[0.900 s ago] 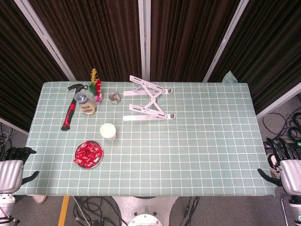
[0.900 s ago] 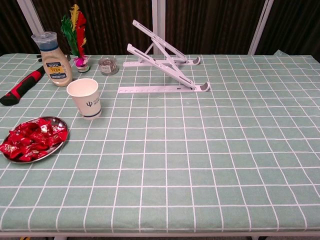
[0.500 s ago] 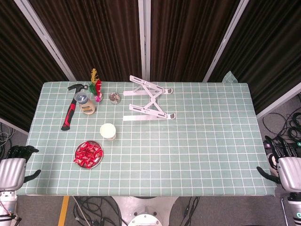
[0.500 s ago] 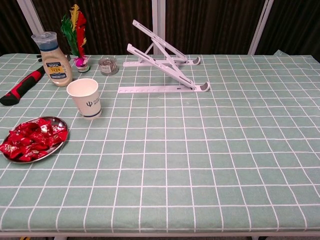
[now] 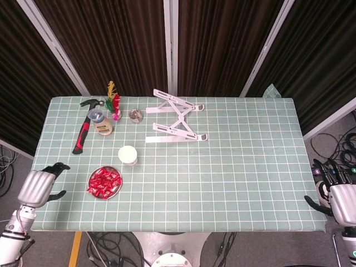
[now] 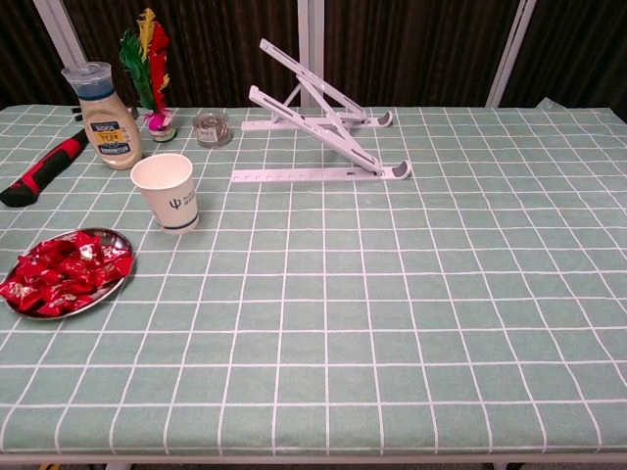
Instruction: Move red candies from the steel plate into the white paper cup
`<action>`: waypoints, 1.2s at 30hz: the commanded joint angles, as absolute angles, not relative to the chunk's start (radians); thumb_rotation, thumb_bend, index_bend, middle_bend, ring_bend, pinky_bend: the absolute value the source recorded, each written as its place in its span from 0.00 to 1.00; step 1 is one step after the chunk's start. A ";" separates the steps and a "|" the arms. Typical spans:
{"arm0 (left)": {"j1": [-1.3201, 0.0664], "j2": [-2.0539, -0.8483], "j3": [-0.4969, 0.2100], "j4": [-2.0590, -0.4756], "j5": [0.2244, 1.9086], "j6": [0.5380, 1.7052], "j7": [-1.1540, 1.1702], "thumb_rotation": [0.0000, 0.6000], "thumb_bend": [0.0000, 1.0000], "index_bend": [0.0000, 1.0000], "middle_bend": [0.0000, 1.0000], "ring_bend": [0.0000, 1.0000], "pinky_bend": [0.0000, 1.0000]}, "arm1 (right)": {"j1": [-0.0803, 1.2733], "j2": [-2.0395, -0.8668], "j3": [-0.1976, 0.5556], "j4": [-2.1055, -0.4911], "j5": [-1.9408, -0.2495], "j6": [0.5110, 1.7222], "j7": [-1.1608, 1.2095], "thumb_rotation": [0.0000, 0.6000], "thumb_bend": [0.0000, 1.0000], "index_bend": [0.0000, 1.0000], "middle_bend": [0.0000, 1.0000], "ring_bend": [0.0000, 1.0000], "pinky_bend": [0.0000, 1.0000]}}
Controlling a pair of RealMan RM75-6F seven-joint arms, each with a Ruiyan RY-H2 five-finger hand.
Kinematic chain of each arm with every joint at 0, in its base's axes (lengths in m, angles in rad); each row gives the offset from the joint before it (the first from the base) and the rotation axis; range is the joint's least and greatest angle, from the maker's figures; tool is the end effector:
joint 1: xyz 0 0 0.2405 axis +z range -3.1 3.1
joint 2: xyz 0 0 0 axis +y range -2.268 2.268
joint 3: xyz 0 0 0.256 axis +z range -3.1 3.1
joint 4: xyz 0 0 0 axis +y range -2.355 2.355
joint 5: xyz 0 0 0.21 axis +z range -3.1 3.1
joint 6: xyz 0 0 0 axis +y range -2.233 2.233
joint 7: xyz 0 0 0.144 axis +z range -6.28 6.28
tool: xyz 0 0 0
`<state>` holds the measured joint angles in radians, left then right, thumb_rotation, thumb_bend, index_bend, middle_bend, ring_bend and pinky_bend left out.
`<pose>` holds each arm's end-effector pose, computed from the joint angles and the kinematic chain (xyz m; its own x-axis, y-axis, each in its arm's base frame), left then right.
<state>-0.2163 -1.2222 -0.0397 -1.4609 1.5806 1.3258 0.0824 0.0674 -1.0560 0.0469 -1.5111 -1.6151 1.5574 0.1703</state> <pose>-0.3057 0.2200 0.1131 0.5386 0.0894 0.8378 0.8330 -0.2058 -0.5136 -0.3181 -0.1754 0.1912 0.3912 0.0524 0.9188 -0.9125 -0.1082 0.3946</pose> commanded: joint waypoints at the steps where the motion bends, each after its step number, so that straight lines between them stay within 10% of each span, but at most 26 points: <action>1: -0.276 -1.255 -0.025 -1.430 1.620 1.254 0.096 1.00 0.13 0.36 0.43 0.52 1.00 | 0.068 -1.054 0.045 -1.514 -1.615 1.556 0.168 1.00 0.10 0.05 0.20 0.01 0.14; 36: -0.471 -1.452 -0.015 -1.342 1.458 0.956 0.288 1.00 0.15 0.36 0.41 0.73 1.00 | 0.072 -1.050 0.041 -1.505 -1.579 1.520 0.178 1.00 0.10 0.05 0.20 0.02 0.18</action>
<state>-0.4688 -1.4501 -0.0155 -1.3432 1.4584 0.9563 0.2893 0.0719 -1.0502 0.0412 -1.5051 -1.5794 1.5198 0.1778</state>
